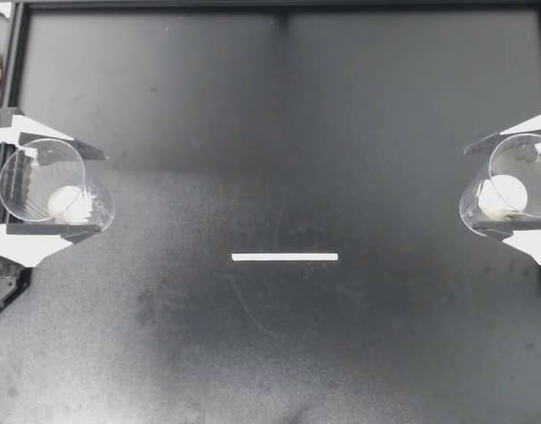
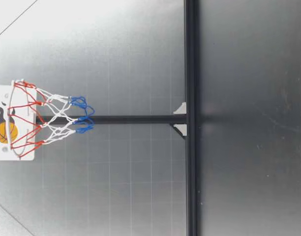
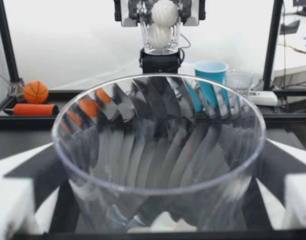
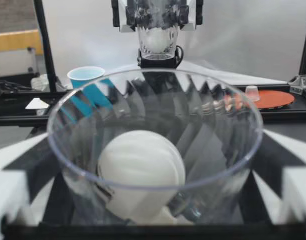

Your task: Transfer one of the two balls in the right glass into the left glass, then transfer it back to the right glass.

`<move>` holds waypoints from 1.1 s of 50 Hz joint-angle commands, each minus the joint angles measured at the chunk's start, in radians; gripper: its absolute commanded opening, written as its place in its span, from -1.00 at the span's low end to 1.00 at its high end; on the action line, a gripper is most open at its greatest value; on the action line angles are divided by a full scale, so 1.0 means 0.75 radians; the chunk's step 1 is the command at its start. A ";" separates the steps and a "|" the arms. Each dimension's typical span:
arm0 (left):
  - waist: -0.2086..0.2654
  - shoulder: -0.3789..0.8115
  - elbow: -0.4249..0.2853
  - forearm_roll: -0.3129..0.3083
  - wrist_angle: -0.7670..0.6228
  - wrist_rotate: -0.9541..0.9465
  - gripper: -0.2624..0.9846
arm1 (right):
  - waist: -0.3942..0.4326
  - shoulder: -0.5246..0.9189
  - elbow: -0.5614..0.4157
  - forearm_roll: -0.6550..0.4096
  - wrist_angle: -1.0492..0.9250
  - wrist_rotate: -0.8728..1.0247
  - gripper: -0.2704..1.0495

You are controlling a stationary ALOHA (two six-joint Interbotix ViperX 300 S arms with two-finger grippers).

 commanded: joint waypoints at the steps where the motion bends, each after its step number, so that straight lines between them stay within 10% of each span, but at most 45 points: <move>1: -0.014 0.010 -0.016 0.000 -0.031 0.020 -0.68 | -0.002 0.004 -0.004 -0.002 -0.002 -0.002 -0.59; 14: -0.014 0.057 -0.004 -0.004 -0.047 0.008 -0.51 | -0.004 -0.012 0.031 -0.002 0.000 0.014 -0.63; 30: -0.014 0.176 -0.035 -0.008 -0.088 0.000 0.65 | -0.004 0.025 0.000 0.002 0.004 0.027 0.54; 55: -0.014 0.323 -0.082 -0.016 -0.180 0.002 0.67 | -0.094 0.211 -0.145 -0.006 -0.012 -0.025 0.50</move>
